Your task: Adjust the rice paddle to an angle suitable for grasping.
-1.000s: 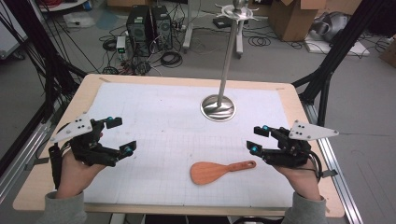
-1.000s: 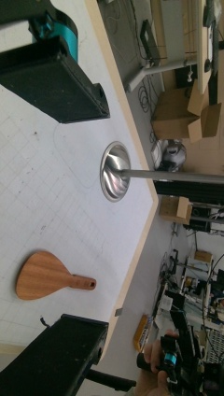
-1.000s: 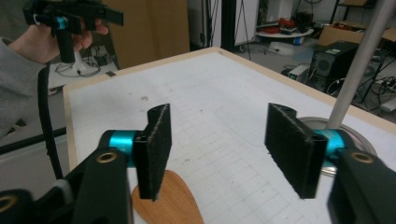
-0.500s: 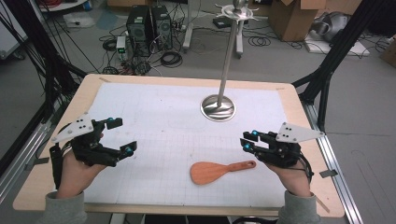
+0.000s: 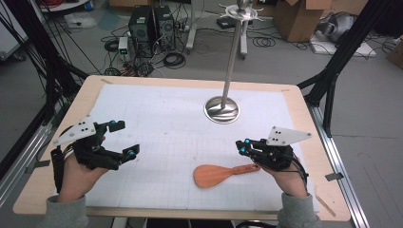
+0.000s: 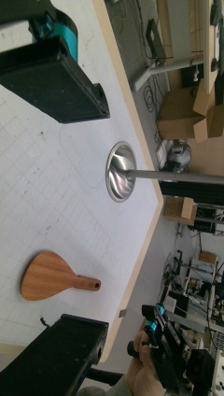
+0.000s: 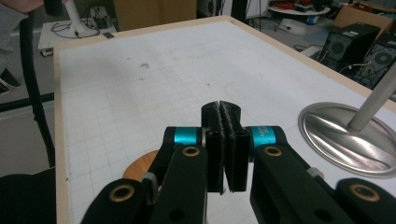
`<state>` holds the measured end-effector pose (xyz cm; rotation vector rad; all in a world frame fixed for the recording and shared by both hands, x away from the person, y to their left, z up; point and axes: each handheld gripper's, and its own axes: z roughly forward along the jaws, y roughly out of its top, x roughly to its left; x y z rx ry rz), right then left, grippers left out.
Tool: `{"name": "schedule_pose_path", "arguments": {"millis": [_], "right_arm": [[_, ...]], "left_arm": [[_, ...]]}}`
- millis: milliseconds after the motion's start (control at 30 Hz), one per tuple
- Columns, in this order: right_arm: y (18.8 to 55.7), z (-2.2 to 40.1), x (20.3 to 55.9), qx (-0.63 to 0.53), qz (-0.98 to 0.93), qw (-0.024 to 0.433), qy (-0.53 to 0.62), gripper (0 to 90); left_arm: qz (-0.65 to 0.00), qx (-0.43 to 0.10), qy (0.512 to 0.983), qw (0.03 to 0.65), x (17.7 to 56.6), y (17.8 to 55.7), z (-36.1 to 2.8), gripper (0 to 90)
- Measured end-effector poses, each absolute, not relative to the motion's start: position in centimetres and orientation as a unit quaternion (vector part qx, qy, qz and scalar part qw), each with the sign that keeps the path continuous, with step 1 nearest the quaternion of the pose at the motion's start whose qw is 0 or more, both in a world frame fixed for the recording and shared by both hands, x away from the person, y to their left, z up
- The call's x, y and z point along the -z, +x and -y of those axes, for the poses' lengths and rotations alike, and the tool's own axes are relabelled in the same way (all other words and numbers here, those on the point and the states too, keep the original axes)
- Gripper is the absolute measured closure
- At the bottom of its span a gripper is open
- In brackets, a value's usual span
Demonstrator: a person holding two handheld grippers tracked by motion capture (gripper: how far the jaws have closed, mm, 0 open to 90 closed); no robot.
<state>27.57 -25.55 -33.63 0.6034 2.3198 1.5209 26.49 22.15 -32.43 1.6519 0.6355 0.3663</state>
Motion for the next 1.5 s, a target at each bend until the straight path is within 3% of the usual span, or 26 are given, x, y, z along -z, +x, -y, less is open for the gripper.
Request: {"name": "schedule_pose_path", "arguments": {"millis": [300, 600, 1500], "right_arm": [[27.9, 24.0, 34.7, -0.54, -0.807, 0.149, 0.189, 89.2], [28.8, 22.5, 36.4, -0.505, -0.834, 0.113, 0.189, 89.2], [28.3, 25.6, 41.6, -0.45, -0.858, 0.075, 0.237, 89.4]], "left_arm": [[-0.277, -0.159, 0.717, 0.619, 32.4, 26.4, -22.3, 1.7], [-0.279, -0.16, 0.717, 0.618, 32.4, 26.3, -22.6, 1.7], [-0.283, -0.155, 0.718, 0.617, 32.8, 26.9, -22.4, 1.7]]}}
